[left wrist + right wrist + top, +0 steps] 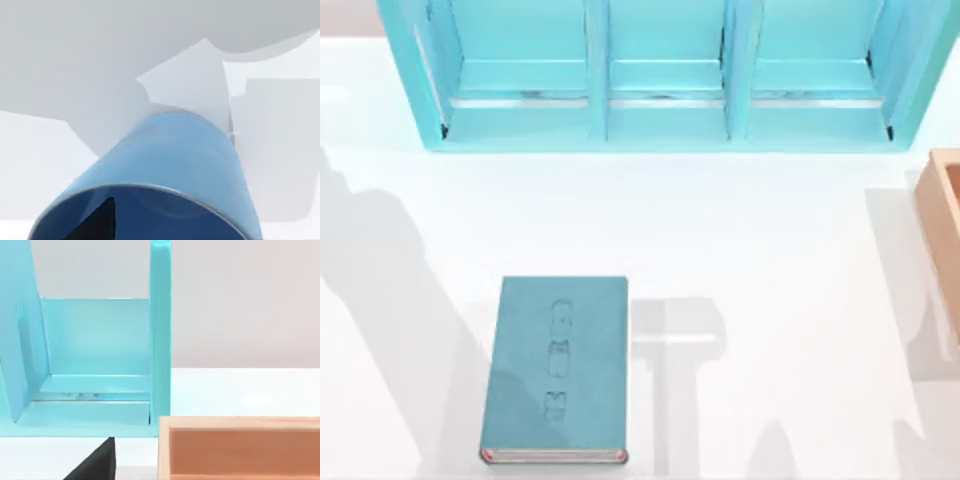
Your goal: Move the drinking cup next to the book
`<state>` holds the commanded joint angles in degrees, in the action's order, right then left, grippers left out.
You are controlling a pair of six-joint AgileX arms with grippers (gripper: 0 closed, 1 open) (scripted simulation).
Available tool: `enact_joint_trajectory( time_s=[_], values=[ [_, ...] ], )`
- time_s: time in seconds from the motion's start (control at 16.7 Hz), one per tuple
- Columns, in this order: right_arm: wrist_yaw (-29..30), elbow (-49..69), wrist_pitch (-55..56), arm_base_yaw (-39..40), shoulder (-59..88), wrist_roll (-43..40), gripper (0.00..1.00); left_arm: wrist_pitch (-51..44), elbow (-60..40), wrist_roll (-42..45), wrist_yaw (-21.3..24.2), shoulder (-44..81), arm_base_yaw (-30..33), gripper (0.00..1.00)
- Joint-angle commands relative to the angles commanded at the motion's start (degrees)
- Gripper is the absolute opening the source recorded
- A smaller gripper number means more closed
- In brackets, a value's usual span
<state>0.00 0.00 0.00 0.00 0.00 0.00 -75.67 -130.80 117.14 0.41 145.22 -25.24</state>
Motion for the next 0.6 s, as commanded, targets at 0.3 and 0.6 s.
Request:
enact_joint_trajectory(
  time_s=[0.3,0.6],
  values=[
    [0.0,0.0,0.0,0.0,0.0,0.0,1.00,4.0,4.8,0.1,0.0,-0.9,-0.1,1.00],
    [0.0,0.0,0.0,0.0,0.0,0.0,1.00,4.0,4.8,0.1,0.0,-0.9,-0.1,0.77]
  ],
)
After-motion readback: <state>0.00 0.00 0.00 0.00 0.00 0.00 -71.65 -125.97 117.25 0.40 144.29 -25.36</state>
